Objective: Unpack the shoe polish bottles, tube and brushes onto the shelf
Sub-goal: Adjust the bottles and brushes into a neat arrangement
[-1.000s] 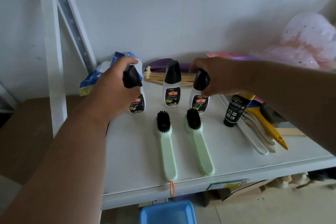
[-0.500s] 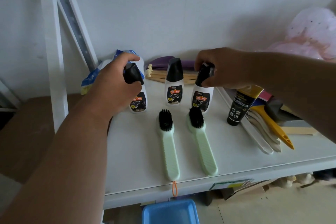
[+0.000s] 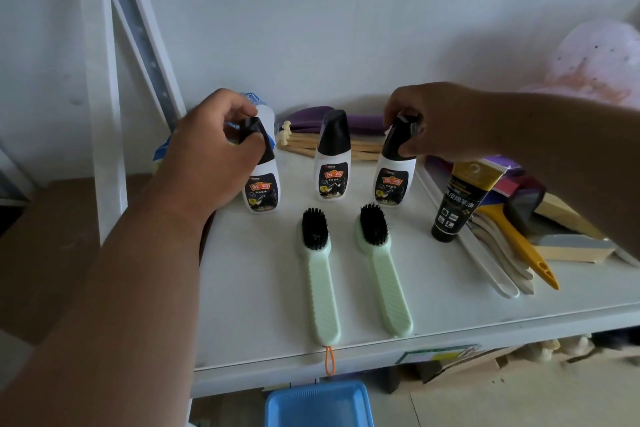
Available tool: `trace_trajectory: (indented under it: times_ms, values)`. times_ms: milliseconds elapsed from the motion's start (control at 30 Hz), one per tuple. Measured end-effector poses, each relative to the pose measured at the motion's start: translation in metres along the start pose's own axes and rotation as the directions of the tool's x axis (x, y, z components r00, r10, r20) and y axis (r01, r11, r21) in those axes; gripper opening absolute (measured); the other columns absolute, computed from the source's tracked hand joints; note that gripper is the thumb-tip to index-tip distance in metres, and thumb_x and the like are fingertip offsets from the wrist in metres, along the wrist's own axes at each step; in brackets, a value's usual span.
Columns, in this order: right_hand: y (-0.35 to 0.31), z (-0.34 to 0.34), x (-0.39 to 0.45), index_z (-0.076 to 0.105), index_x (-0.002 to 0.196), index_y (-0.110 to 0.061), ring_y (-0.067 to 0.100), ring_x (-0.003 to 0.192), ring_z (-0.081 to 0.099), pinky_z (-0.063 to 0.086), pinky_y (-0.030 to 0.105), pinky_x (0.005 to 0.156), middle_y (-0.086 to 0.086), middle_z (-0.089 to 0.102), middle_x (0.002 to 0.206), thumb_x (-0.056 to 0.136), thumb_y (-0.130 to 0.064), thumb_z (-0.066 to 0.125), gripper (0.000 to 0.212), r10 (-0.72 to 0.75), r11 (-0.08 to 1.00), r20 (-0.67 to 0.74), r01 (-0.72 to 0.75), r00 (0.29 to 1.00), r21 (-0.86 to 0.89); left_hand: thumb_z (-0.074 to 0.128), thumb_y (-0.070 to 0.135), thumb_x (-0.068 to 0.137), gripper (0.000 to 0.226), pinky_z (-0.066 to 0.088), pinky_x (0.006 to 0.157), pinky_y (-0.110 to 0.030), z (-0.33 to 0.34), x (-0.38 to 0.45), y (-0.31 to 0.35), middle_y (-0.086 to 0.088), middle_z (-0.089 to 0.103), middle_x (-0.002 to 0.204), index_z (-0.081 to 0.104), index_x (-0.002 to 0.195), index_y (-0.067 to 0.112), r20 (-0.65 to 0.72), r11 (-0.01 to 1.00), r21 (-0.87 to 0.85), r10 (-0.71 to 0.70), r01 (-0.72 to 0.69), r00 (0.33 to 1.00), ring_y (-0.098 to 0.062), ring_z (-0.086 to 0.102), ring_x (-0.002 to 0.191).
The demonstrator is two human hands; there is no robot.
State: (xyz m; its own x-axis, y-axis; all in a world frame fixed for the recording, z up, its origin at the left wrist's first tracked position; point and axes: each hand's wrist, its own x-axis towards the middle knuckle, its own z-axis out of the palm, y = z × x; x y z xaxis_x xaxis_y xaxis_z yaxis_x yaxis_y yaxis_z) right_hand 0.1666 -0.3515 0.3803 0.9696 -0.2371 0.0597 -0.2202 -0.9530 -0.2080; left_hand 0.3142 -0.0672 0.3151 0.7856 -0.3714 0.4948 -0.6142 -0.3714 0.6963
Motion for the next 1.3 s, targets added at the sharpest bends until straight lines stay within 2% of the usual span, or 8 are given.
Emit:
trace_trajectory:
  times_ms: [200, 433, 500, 567, 700, 933, 1233, 1300]
  values:
    - [0.010, -0.003, 0.003, 0.058, 0.106, -0.041, 0.018, 0.080, 0.067, 0.055, 0.035, 0.060, -0.013, 0.062, 0.100, 0.084, -0.016, 0.077, 0.038, 0.017, 1.000, 0.017, -0.018, 1.000, 0.015, 0.065, 0.034, 0.081, 0.029, 0.057, 0.085, -0.032, 0.000, 0.000, 0.000, 0.014, 0.073, 0.107, 0.068, 0.110, 0.035, 0.000, 1.000, 0.014, -0.001, 0.001, 1.000, -0.008, 0.071, 0.094]
    - [0.016, -0.010, -0.001, 0.058, 0.108, -0.037, 0.016, 0.086, 0.064, 0.056, 0.043, 0.075, -0.008, 0.065, 0.102, 0.086, -0.013, 0.075, 0.036, -0.012, 0.999, 0.033, 0.013, 0.999, -0.038, 0.065, 0.034, 0.080, 0.033, 0.052, 0.082, -0.024, 0.001, -0.001, 0.001, 0.014, 0.073, 0.107, 0.068, 0.113, 0.034, 0.016, 0.999, 0.033, 0.009, -0.010, 1.000, -0.009, 0.069, 0.099]
    - [0.018, -0.012, -0.002, 0.059, 0.110, -0.036, 0.013, 0.090, 0.060, 0.054, 0.043, 0.079, -0.009, 0.065, 0.104, 0.086, -0.014, 0.077, 0.037, -0.018, 0.998, 0.037, 0.020, 0.999, -0.063, 0.065, 0.033, 0.081, 0.033, 0.054, 0.084, -0.027, 0.001, -0.001, 0.002, 0.013, 0.074, 0.107, 0.068, 0.113, 0.033, 0.020, 0.999, 0.033, 0.009, -0.010, 1.000, -0.010, 0.070, 0.099]
    - [0.019, -0.013, -0.004, 0.059, 0.112, -0.037, 0.012, 0.091, 0.059, 0.052, 0.041, 0.079, -0.010, 0.065, 0.105, 0.086, -0.014, 0.077, 0.039, -0.014, 0.998, 0.047, 0.017, 0.999, -0.066, 0.065, 0.032, 0.081, 0.033, 0.056, 0.086, -0.031, 0.002, -0.001, 0.002, 0.012, 0.074, 0.108, 0.068, 0.114, 0.033, 0.028, 0.999, 0.032, 0.012, -0.013, 1.000, -0.011, 0.070, 0.100]
    - [0.019, -0.013, -0.005, 0.059, 0.111, -0.038, 0.010, 0.090, 0.058, 0.048, 0.036, 0.073, -0.010, 0.065, 0.106, 0.086, -0.014, 0.078, 0.040, -0.014, 0.998, 0.057, 0.017, 0.998, -0.064, 0.065, 0.033, 0.081, 0.033, 0.054, 0.083, -0.028, 0.002, -0.001, 0.002, 0.012, 0.073, 0.109, 0.068, 0.114, 0.033, 0.032, 1.000, 0.027, 0.012, -0.013, 0.999, -0.009, 0.070, 0.097]
    - [0.018, -0.013, -0.008, 0.059, 0.112, -0.036, 0.020, 0.097, 0.061, 0.054, 0.045, 0.085, -0.007, 0.066, 0.109, 0.086, -0.011, 0.076, 0.040, -0.023, 0.998, 0.052, 0.026, 0.998, -0.058, 0.068, 0.028, 0.085, 0.032, 0.052, 0.082, -0.027, 0.003, -0.001, 0.000, 0.010, 0.073, 0.111, 0.068, 0.116, 0.034, 0.034, 0.999, 0.042, 0.020, -0.021, 0.999, -0.013, 0.069, 0.099]
    - [0.017, -0.012, -0.008, 0.058, 0.112, -0.036, 0.021, 0.094, 0.066, 0.055, 0.049, 0.086, -0.005, 0.069, 0.108, 0.087, -0.011, 0.075, 0.039, -0.006, 1.000, 0.066, 0.008, 0.998, -0.022, 0.069, 0.027, 0.085, 0.033, 0.048, 0.077, -0.018, 0.003, 0.000, -0.003, 0.011, 0.073, 0.110, 0.068, 0.117, 0.034, 0.036, 0.999, 0.039, 0.026, -0.027, 0.999, -0.008, 0.069, 0.097]
    - [0.017, -0.010, -0.009, 0.058, 0.112, -0.037, 0.022, 0.090, 0.069, 0.056, 0.044, 0.081, -0.005, 0.070, 0.106, 0.088, -0.011, 0.074, 0.039, -0.009, 1.000, 0.073, 0.009, 0.997, -0.004, 0.069, 0.028, 0.084, 0.033, 0.048, 0.076, -0.018, 0.003, 0.000, -0.003, 0.011, 0.073, 0.110, 0.068, 0.117, 0.035, 0.033, 0.999, 0.035, 0.024, -0.025, 0.999, -0.007, 0.068, 0.096]
